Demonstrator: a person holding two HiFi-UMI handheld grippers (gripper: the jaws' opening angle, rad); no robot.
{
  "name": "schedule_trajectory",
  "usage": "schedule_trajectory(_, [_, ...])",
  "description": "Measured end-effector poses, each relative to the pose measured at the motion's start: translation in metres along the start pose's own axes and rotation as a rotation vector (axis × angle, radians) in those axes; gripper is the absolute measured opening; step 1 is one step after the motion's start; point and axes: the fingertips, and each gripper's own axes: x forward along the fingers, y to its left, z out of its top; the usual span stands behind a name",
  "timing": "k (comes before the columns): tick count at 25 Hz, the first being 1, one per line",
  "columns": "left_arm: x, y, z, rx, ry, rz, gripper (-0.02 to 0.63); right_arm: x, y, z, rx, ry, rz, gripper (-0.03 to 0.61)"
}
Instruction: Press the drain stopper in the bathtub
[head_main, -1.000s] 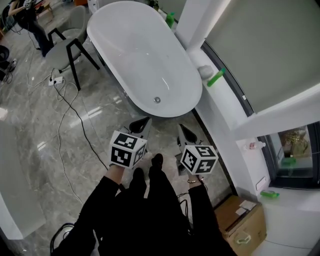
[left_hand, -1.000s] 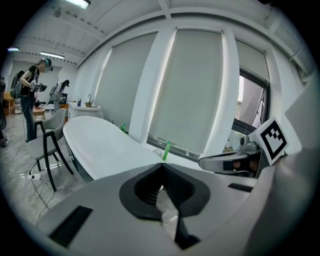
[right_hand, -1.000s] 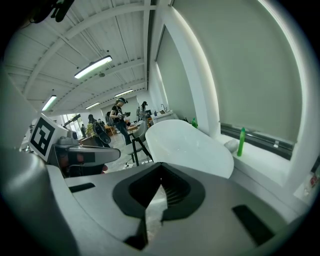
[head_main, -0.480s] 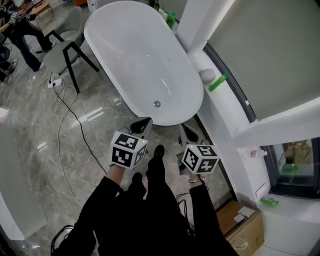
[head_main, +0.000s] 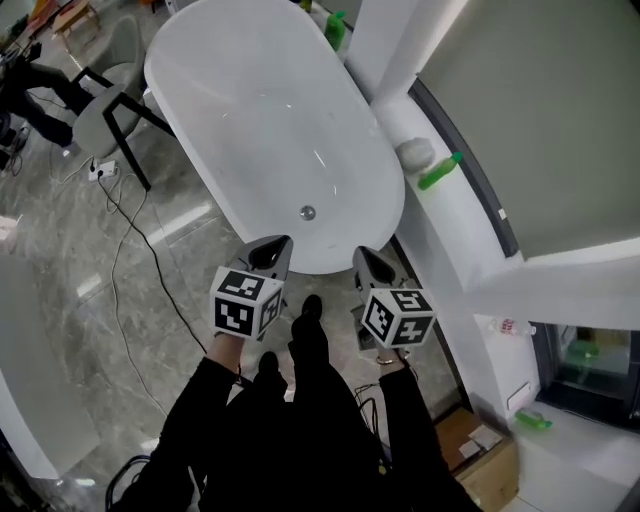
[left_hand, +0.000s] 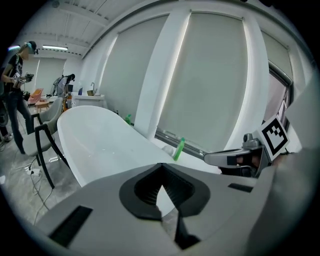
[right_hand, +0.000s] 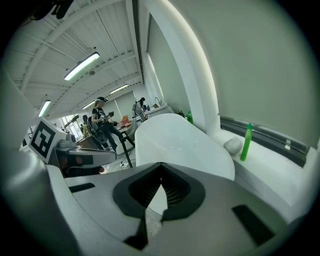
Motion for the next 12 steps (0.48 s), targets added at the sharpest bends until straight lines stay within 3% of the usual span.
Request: schedule_trajectory(12, [0.080,0.033,0.021,-0.041,0.065,0.078,0.008,0.060,-0.060,0.020,0.029,0.086,0.024,0.002])
